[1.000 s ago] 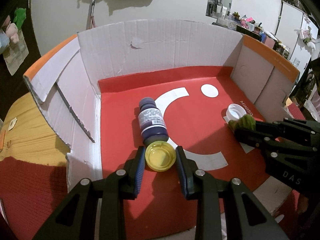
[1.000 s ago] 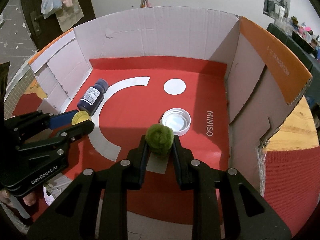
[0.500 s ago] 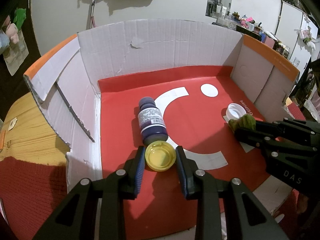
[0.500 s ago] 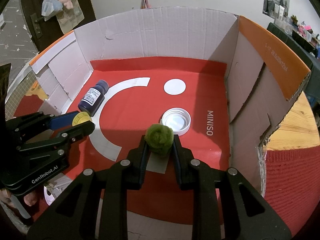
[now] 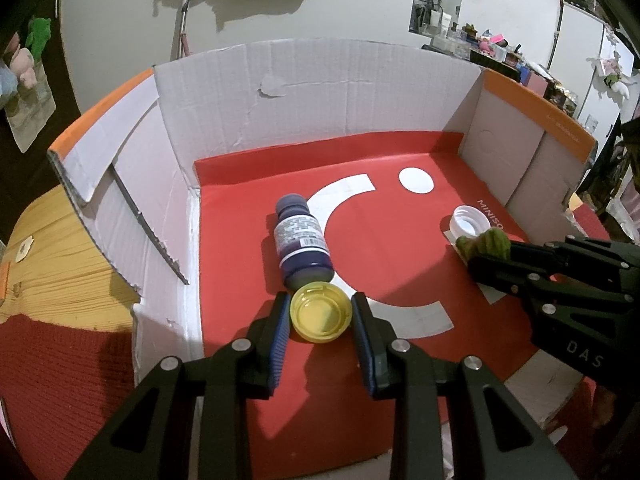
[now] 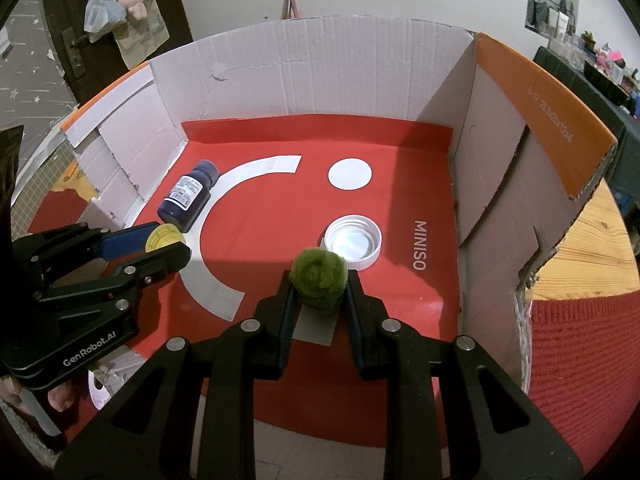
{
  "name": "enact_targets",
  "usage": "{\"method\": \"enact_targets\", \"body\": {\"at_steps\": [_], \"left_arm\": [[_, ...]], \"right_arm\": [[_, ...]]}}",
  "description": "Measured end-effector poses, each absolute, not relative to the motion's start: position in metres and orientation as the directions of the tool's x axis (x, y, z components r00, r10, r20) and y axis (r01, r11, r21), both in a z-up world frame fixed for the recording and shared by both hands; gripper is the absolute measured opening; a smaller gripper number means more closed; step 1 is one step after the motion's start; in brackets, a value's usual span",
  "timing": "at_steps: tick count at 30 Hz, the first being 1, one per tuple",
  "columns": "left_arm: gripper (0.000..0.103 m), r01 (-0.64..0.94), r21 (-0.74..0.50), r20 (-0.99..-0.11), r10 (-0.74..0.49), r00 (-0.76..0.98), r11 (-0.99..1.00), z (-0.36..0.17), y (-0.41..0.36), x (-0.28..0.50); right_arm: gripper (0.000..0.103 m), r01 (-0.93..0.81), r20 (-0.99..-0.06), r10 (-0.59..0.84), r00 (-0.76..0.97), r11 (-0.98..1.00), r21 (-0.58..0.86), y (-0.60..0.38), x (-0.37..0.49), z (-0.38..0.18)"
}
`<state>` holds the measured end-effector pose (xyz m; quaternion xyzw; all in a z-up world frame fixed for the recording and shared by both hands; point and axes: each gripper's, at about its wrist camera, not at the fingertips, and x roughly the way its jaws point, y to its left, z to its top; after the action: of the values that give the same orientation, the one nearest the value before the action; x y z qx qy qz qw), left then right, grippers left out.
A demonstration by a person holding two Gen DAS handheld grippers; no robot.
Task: Organize objects
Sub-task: 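Lower the green ball toward the box floor with the right tool while the left tool lowers the yellow cap, then open both tools, releasing the green ball and yellow cap in the box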
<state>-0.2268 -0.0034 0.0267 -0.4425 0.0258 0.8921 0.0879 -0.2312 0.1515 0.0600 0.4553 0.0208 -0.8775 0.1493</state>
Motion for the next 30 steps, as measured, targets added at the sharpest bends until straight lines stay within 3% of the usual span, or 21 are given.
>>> {"method": "enact_targets", "body": {"at_steps": [10,30], "left_arm": [[0.044,-0.186,-0.016,-0.792,0.126,-0.597,-0.982,0.027,0.002,-0.223],[0.045,-0.180,-0.024,-0.781,0.131,-0.611,-0.983,0.036,0.000,-0.207]], "right_arm": [[0.023,0.284,-0.806,-0.247,-0.538,-0.953,0.103,0.152,-0.226,0.060],[0.026,0.295,-0.805,-0.245,-0.540,-0.951,0.092,0.152,-0.212,0.063]]}}
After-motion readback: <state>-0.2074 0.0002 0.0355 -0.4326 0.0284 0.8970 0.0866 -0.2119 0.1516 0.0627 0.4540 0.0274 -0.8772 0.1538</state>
